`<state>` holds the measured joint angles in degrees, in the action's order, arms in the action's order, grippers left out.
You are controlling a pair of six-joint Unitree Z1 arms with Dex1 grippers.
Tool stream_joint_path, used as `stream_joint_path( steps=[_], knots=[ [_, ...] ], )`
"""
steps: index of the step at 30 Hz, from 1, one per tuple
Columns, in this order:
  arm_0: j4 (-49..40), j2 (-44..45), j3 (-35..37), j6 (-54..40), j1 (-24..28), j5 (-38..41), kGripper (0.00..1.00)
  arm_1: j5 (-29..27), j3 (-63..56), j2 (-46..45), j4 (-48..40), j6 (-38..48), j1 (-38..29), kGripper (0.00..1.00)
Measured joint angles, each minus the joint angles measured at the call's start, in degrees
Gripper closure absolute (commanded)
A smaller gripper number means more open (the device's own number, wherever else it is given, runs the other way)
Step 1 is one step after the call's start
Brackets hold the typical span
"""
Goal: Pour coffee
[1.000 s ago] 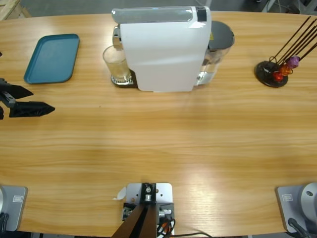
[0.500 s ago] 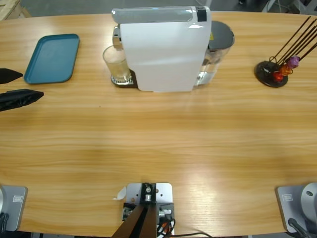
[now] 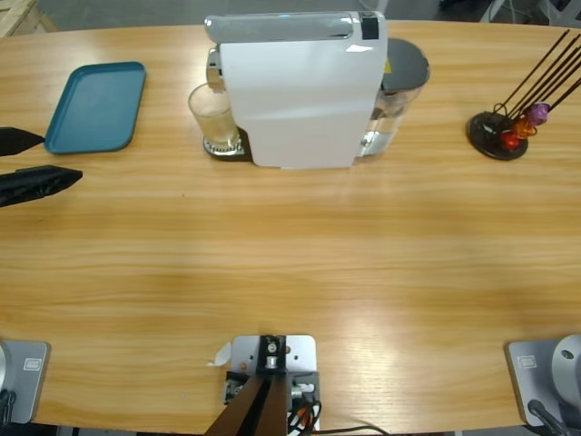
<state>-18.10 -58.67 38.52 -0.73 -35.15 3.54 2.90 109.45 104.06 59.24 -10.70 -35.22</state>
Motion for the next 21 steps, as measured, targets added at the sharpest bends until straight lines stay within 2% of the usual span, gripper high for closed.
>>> stream_joint_path(
  steps=[21],
  knots=[
    [0.0, 0.0, 0.0, 0.0, 0.0, 0.0, 0.147, 1.3, -1.6, 1.0, 0.6, 0.0, 0.0, 1.000]
  ],
)
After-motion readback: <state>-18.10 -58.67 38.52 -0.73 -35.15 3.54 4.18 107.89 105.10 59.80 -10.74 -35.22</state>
